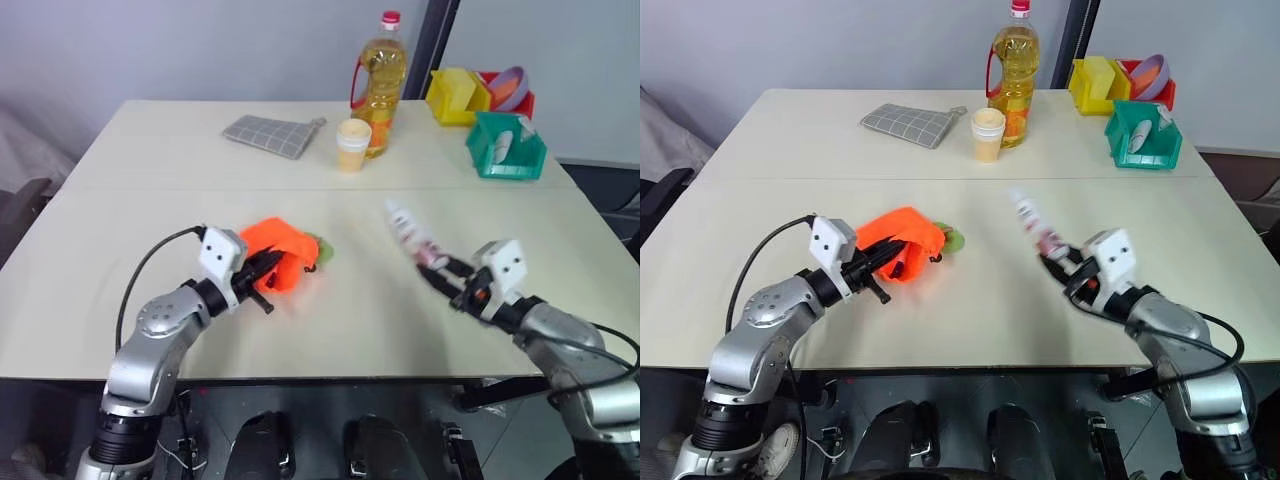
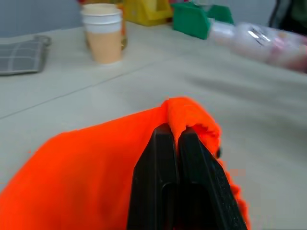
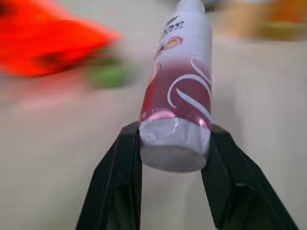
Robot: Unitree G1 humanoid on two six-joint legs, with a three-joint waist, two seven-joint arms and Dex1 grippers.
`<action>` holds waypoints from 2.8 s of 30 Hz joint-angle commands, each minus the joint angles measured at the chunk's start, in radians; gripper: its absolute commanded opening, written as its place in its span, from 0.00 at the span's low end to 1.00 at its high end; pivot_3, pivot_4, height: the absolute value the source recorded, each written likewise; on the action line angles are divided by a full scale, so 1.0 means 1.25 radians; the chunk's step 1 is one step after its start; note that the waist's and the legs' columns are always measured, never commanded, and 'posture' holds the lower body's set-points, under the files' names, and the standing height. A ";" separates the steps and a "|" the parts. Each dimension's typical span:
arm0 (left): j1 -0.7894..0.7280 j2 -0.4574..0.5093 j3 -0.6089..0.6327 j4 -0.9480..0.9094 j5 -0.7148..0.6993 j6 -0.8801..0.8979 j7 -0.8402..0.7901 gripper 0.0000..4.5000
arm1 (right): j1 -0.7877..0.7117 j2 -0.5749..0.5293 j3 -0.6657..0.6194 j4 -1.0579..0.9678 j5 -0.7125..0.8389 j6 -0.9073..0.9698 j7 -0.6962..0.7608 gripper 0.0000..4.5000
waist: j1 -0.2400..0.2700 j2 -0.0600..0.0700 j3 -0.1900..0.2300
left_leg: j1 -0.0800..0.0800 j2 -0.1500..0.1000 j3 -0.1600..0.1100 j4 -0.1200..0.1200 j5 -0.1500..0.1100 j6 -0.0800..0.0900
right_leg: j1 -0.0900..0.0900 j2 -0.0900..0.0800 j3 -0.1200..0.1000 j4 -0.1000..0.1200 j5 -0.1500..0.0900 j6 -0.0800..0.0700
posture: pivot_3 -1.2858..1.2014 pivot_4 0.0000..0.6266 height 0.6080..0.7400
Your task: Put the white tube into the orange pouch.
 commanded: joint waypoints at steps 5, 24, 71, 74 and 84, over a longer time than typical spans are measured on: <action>-0.012 0.010 0.022 -0.017 -0.052 0.010 -0.009 0.00 | -0.015 -0.058 0.115 -0.117 0.017 0.067 0.059 0.26 | -0.001 0.000 0.000 | 0.000 0.000 0.000 0.001 0.000 0.000 | 0.000 -0.001 0.000 0.000 -0.002 -0.003 | 0.52 0.24 1.00; -0.013 0.059 -0.047 -0.078 -0.079 0.049 -0.054 0.00 | -0.147 0.060 0.244 -0.057 -0.043 0.117 -0.027 0.26 | -0.003 0.000 0.000 | -0.001 0.000 0.000 0.000 0.000 0.000 | -0.001 -0.001 0.000 0.000 -0.002 -0.004 | 0.52 0.24 1.00; 0.130 0.215 0.011 0.002 -0.080 -0.006 -0.208 0.89 | -0.342 0.108 0.169 0.141 -0.092 0.206 -0.092 1.00 | -0.008 0.000 0.000 | -0.004 0.000 0.001 -0.001 -0.002 -0.003 | -0.010 -0.002 0.001 -0.001 -0.002 -0.006 | 0.52 0.24 1.00; 0.130 0.209 0.024 0.003 -0.093 -0.021 -0.218 0.99 | -0.391 0.169 0.153 0.225 -0.104 0.193 -0.137 1.00 | -0.009 0.000 0.000 | -0.004 0.000 0.001 -0.002 -0.002 -0.003 | -0.010 -0.002 0.001 -0.001 -0.002 -0.006 | 0.52 0.24 1.00; 0.159 0.195 0.073 -0.031 -0.143 -0.037 -0.234 0.99 | -0.503 0.314 0.165 0.473 -0.152 0.141 -0.199 1.00 | -0.025 0.000 0.000 | -0.005 0.000 0.002 -0.002 0.000 -0.001 | -0.007 -0.001 0.001 0.000 -0.002 -0.006 | 0.52 0.24 1.00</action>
